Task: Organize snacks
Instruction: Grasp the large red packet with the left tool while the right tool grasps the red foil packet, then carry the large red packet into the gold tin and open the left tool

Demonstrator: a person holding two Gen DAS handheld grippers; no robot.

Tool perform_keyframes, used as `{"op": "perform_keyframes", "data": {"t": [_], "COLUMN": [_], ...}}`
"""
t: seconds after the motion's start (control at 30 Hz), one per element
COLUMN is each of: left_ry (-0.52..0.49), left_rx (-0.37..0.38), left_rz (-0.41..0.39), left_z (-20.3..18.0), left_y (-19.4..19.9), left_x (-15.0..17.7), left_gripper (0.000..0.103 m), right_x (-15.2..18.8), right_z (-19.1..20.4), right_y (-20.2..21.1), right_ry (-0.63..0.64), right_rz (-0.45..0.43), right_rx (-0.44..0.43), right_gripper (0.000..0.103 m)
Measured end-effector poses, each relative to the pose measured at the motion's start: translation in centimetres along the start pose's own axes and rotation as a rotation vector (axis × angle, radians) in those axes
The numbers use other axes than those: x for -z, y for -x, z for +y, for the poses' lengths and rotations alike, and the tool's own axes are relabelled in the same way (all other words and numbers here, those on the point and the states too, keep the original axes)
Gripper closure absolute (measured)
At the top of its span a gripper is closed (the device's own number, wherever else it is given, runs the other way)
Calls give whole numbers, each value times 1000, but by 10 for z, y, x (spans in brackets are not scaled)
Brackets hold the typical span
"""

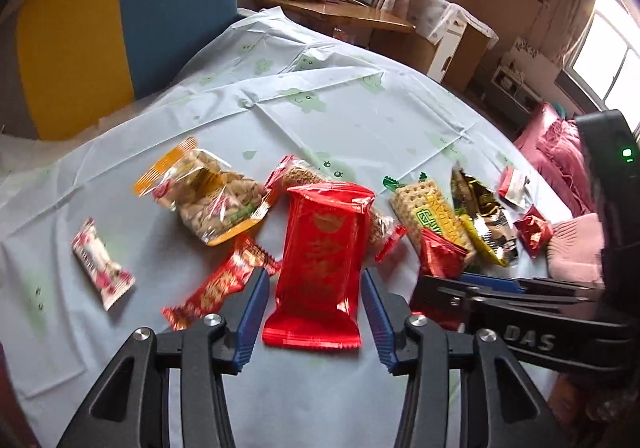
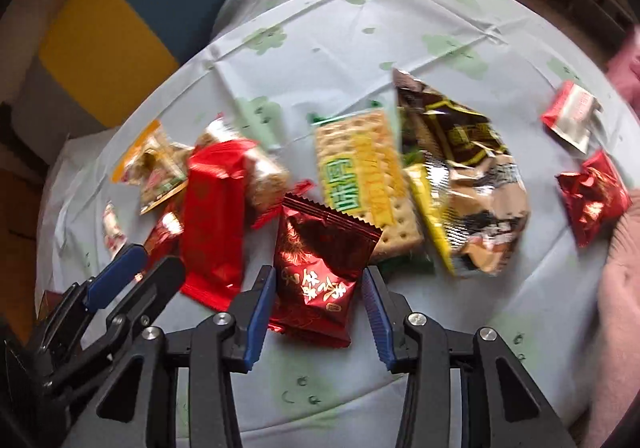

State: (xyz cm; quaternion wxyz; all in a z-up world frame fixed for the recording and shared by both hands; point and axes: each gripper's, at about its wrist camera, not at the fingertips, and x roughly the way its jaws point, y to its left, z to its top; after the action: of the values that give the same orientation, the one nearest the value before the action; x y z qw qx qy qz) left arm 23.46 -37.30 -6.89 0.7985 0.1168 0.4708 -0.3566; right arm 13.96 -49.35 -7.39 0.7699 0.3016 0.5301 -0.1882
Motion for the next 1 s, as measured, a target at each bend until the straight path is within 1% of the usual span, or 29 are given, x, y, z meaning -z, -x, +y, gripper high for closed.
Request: {"op": "perform_keyframes", "data": {"t": [0.07,0.17,0.27,0.33,0.4,0.43,0.47,0.57,0.73,0.83,1.0], "left_ry": [7,-12,-69,-85,-73,-63,-67,-93,-97,-62,11], "left_rx": [39,39,34,18,24,27,24,13,4,11,19], "left_rz": [32,48,44,54,13,7,-3,-21,-57,-67,-86], "left_z": [3,4,-4,-7,-6,-4,-4,-5,-1,5,17], "left_y": [-12,-24,-32,-40,-40,-40,-39,-34,-14,-1,24], "left_x": [-2,-3,-1,1,3,5,6,16,44,61,90], "left_gripper": [53,50,47,47,47,48,51,55,57,58,59], "right_x": [-1,-1,-2,-3,-2,-2,-3,-6,-6,-7,-6], "right_z": [-8,-15,-14,-11,-10,-10,-9,-7,-6,-3,10], "right_y": [2,5,5,2,2,2,0,-3,-4,-6,-13], "right_ry": [-39,-80,-74,-71,-71,-70,-70,-68,-58,-49,-1], "right_rz": [-4,-12,-10,-9,-6,-5,-4,-2,1,8,46], "right_rx": [-15,-32,-25,-22,-23,-26,-30,-31,-36,-59,-145], "right_gripper": [58,58,58,58,58,58,58,57,57,57,57]}}
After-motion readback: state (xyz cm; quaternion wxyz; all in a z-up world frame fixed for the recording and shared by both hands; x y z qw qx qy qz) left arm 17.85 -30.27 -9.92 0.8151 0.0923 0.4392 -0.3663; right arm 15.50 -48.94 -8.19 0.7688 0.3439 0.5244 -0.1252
